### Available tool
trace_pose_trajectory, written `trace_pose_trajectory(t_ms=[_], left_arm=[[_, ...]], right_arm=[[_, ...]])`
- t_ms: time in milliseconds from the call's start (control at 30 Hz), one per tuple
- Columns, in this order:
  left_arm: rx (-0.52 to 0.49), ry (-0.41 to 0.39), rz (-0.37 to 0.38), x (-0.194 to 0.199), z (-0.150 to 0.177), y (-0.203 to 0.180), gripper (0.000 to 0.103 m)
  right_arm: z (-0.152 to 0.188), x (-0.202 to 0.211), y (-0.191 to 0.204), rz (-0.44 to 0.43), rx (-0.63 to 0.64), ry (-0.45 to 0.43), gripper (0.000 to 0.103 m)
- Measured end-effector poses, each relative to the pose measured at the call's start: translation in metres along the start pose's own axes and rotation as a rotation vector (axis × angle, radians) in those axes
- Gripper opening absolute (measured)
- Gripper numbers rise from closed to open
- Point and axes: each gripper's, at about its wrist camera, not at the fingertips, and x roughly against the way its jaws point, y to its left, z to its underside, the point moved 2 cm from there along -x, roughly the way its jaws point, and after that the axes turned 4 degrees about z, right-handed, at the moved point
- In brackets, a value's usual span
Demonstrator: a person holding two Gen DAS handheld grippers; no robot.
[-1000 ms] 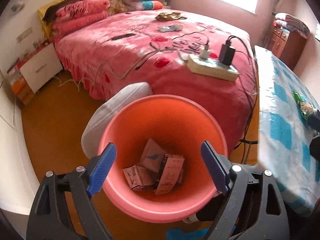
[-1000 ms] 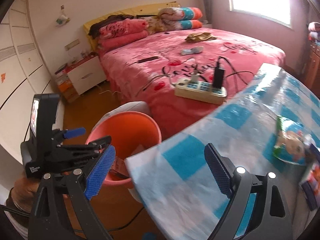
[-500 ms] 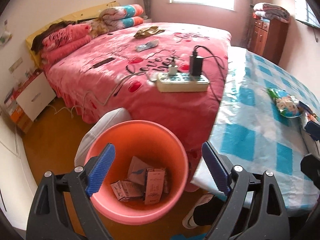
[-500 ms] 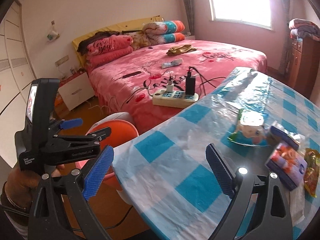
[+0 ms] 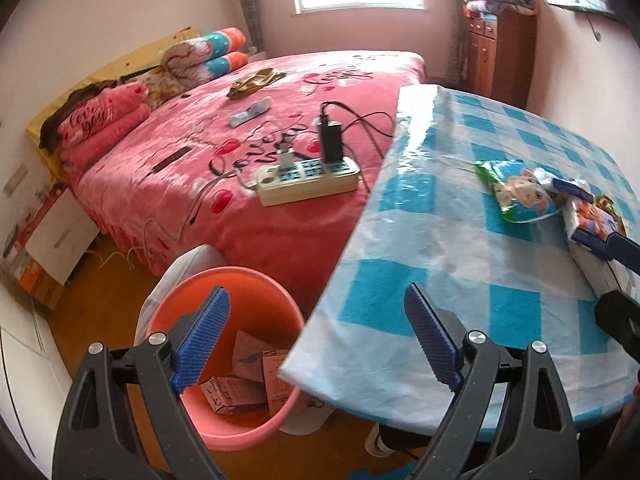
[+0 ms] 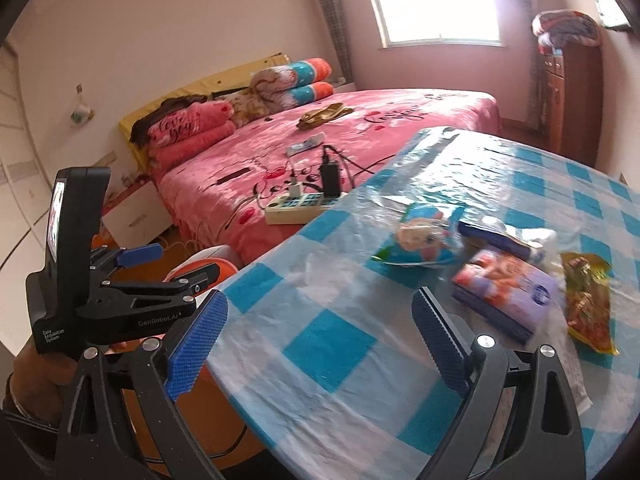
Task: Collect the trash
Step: 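Move both tools back over the trash on the table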
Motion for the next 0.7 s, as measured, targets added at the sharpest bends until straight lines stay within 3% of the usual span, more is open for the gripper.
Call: trace_pose_trajectory(t_ms=[700], left_arm=[[-0.194, 0.006, 0.023, 0.003, -0.011, -0.100, 0.089]], right_arm=[[0.020, 0.041, -0.088, 0.064, -0.163, -0.074, 0.092]])
